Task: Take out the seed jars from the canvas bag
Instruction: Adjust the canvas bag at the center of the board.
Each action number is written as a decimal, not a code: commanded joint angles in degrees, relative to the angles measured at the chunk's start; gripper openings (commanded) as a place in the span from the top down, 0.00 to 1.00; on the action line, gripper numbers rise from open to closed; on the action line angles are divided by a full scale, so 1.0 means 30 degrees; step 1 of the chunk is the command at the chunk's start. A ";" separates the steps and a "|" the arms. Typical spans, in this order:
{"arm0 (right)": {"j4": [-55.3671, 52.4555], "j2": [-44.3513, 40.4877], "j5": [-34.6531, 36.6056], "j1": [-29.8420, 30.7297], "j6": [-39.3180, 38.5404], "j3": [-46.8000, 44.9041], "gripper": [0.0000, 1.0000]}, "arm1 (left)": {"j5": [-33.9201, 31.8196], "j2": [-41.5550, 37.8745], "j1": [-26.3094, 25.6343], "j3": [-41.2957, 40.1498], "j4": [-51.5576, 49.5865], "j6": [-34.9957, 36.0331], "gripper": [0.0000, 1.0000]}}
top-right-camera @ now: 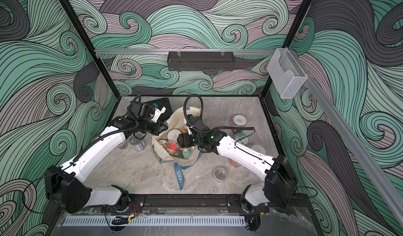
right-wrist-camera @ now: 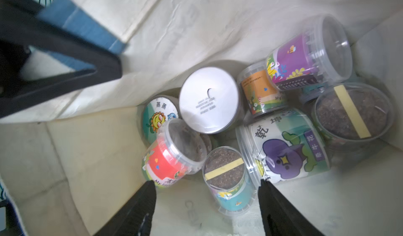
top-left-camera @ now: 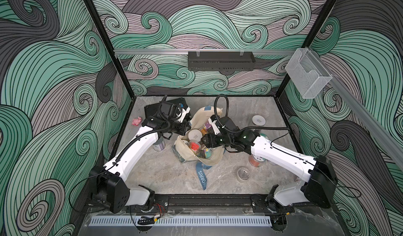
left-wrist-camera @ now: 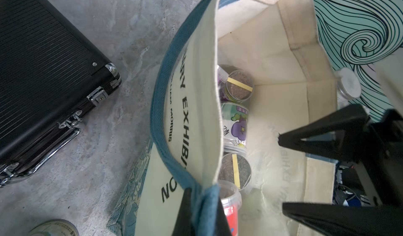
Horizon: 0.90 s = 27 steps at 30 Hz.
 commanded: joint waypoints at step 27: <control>0.4212 0.1610 -0.1245 0.4863 0.0369 -0.1185 0.18 | -0.0657 -0.0804 -0.0867 0.0340 0.3824 0.0854 1.00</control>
